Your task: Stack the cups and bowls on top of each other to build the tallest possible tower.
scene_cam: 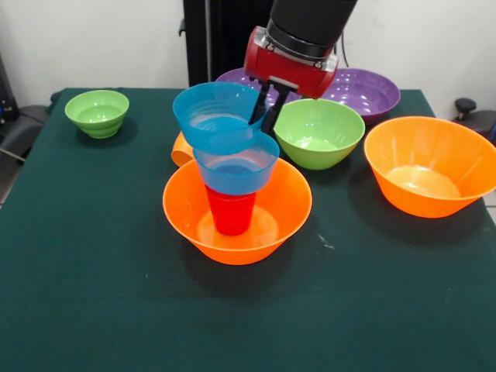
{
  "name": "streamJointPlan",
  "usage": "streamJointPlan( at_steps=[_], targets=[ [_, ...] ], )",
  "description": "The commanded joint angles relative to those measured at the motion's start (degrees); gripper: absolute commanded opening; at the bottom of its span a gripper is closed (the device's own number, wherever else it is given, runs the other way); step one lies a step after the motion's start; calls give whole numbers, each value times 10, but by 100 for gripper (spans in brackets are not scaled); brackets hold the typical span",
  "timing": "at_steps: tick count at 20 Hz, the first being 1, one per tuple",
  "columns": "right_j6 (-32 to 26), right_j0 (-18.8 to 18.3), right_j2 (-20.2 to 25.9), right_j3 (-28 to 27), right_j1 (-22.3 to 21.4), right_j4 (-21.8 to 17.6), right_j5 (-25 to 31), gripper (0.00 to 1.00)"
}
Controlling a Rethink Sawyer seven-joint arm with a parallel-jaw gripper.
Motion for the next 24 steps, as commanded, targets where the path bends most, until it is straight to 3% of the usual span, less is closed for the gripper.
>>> streamJointPlan(
  at_steps=[1,24],
  targets=[
    [0,4,32,-28,18,-27,-38,0],
    [19,26,12,-16,8,-17,-35,0]
  ],
)
